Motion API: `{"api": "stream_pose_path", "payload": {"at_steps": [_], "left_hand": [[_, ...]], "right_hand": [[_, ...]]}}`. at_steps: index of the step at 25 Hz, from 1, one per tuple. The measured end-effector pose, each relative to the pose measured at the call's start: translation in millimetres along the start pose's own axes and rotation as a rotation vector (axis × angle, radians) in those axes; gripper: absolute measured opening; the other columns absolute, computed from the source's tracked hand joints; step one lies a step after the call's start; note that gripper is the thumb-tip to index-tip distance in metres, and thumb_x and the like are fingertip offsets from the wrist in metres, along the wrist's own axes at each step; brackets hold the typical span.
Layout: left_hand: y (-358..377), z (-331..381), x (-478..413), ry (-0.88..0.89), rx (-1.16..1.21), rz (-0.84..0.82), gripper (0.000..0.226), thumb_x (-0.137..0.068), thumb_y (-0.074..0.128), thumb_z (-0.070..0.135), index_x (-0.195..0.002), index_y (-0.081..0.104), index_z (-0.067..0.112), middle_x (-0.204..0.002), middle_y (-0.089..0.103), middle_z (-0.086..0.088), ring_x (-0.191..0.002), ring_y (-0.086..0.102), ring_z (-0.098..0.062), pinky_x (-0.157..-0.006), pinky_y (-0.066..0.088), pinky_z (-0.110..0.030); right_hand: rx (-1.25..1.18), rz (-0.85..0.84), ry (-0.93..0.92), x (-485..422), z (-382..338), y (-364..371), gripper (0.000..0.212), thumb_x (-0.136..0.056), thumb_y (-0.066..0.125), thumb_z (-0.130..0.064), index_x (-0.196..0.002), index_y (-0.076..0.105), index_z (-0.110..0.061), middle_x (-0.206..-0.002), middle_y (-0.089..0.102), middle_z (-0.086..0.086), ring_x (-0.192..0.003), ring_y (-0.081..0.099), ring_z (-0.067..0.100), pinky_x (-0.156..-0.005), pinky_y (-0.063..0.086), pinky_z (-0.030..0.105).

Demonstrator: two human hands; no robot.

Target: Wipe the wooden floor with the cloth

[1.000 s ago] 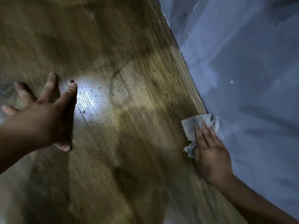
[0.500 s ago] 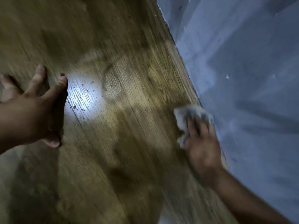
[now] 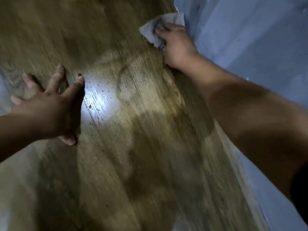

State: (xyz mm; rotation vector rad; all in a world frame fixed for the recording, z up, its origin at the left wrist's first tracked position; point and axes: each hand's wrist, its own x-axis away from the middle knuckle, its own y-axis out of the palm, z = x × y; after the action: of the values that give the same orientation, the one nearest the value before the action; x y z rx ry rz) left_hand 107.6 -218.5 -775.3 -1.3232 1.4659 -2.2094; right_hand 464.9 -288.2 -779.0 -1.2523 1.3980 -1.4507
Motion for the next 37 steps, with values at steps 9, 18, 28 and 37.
{"api": "stream_pose_path", "payload": {"at_steps": [9, 18, 28, 37], "left_hand": [[-18.6, 25.5, 16.2, -0.104, -0.022, -0.171, 0.166, -0.043, 0.098, 0.046, -0.142, -0.036, 0.048, -0.149, -0.052, 0.005, -0.141, -0.019, -0.062, -0.101, 0.027, -0.080], [-30.8, 32.9, 19.1, -0.111, -0.041, -0.246, 0.162, -0.052, 0.094, 0.049, -0.137, -0.044, 0.044, -0.141, -0.061, 0.000, -0.138, -0.024, -0.063, -0.107, 0.024, -0.076], [-33.7, 28.9, 19.5, -0.113, 0.027, -0.262, 0.159, -0.055, 0.096, 0.037, -0.143, -0.038, 0.046, -0.143, -0.059, 0.001, -0.137, -0.030, -0.061, -0.107, 0.018, -0.078], [-33.7, 30.7, 21.5, -0.107, 0.039, -0.257, 0.159, -0.055, 0.096, 0.037, -0.142, -0.037, 0.046, -0.144, -0.057, 0.003, -0.136, -0.032, -0.060, -0.109, 0.014, -0.079]], "right_hand": [[-0.139, -0.137, 0.143, 254.6, -29.8, 29.1, 0.059, -0.093, 0.030, -0.030, -0.151, 0.038, -0.024, -0.160, 0.029, -0.005, -0.147, 0.029, 0.023, -0.117, 0.029, 0.044], [-0.012, -0.041, -0.042, -88.1, -39.3, -13.6, 0.055, -0.101, 0.036, -0.016, -0.155, 0.024, -0.011, -0.164, 0.015, 0.011, -0.150, 0.016, 0.031, -0.122, 0.009, 0.037], [-0.192, -0.084, 0.061, 141.7, -62.3, 16.4, 0.053, -0.090, 0.037, -0.024, -0.139, 0.052, -0.013, -0.151, 0.043, 0.009, -0.138, 0.040, 0.033, -0.110, 0.040, 0.049], [0.026, -0.096, -0.069, -164.1, -80.2, -11.3, 0.063, -0.099, 0.038, -0.026, -0.157, 0.013, -0.015, -0.164, 0.013, 0.011, -0.149, 0.014, 0.035, -0.120, 0.016, 0.048]]}}
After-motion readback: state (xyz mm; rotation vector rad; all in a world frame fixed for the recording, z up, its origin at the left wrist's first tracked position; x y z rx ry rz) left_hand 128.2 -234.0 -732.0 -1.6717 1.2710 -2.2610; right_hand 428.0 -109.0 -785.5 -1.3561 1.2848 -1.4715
